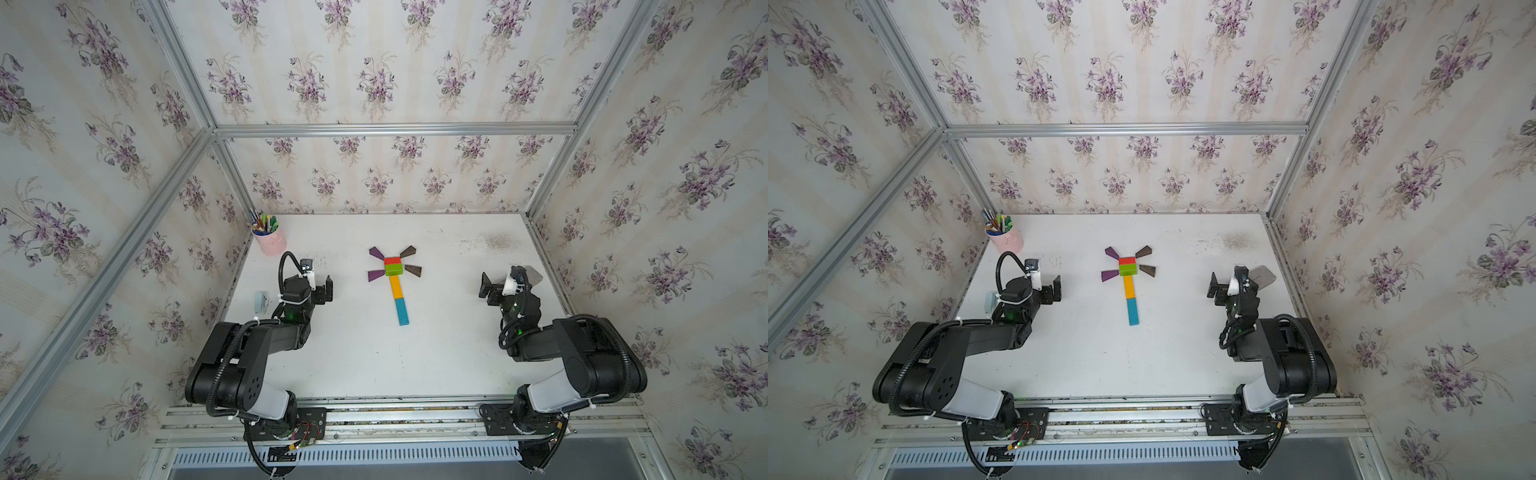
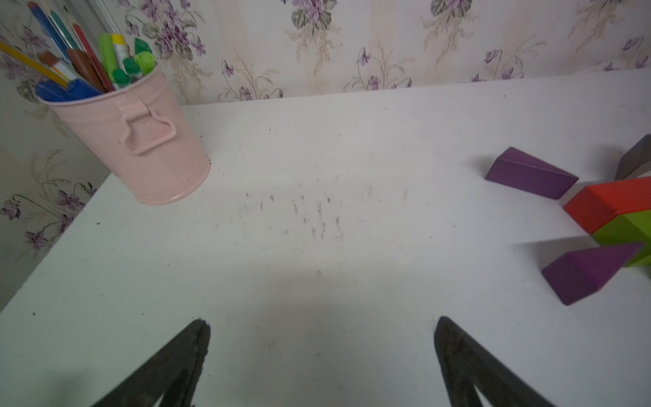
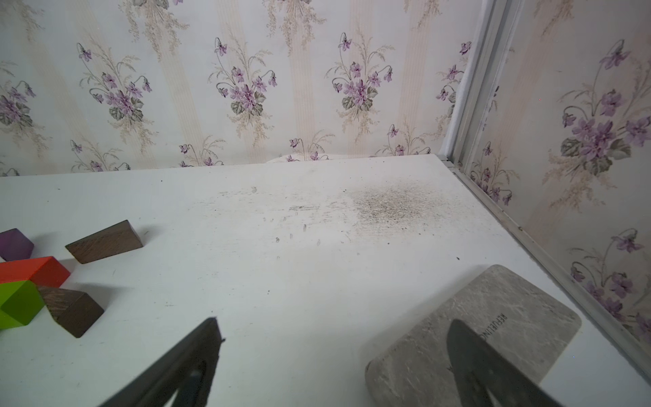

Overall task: Assemble a small pinwheel with building blocks
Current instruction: Reset both arms

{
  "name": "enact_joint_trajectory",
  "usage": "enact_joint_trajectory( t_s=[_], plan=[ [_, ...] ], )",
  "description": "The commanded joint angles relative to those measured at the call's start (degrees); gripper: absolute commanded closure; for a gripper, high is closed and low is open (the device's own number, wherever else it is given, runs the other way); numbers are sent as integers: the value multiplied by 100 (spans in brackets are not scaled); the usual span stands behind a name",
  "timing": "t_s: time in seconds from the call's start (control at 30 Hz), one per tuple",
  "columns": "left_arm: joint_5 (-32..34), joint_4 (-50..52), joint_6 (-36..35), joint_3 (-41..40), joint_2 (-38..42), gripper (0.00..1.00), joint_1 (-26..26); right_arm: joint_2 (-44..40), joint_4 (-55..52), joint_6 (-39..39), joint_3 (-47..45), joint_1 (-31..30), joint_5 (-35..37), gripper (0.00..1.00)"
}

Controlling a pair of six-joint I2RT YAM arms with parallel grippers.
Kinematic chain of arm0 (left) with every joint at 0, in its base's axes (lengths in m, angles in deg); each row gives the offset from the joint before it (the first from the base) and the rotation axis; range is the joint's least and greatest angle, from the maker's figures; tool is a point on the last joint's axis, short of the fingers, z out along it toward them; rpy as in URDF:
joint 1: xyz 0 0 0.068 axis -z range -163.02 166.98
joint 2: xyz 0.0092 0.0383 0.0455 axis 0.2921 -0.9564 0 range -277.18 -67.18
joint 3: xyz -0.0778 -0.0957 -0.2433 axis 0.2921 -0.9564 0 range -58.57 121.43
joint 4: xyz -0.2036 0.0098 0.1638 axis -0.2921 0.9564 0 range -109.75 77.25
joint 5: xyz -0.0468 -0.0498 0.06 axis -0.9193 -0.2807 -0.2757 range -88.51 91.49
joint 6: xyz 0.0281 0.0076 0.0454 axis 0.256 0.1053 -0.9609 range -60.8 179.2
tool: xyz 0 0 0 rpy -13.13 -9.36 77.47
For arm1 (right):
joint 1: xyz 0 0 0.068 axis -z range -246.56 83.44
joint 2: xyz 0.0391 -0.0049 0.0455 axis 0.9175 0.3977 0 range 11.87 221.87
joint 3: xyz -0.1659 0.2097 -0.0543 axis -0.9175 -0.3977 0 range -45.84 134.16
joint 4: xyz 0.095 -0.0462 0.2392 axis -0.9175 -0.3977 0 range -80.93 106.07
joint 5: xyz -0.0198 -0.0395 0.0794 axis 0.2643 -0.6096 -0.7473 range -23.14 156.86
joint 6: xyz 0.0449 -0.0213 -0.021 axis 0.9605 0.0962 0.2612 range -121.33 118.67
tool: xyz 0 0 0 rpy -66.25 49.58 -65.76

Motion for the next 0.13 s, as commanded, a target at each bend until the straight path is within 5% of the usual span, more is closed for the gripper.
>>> enact_joint_trajectory(
  t_s=[0.0,0.1],
  plan=[
    [-175,166,-47,94,13,0,-19,8,101,-48,29,-5,-103,0],
    [-156,127,-40,66,29,0,-15,-14,53,-40,35,-5,-90,0]
  ],
)
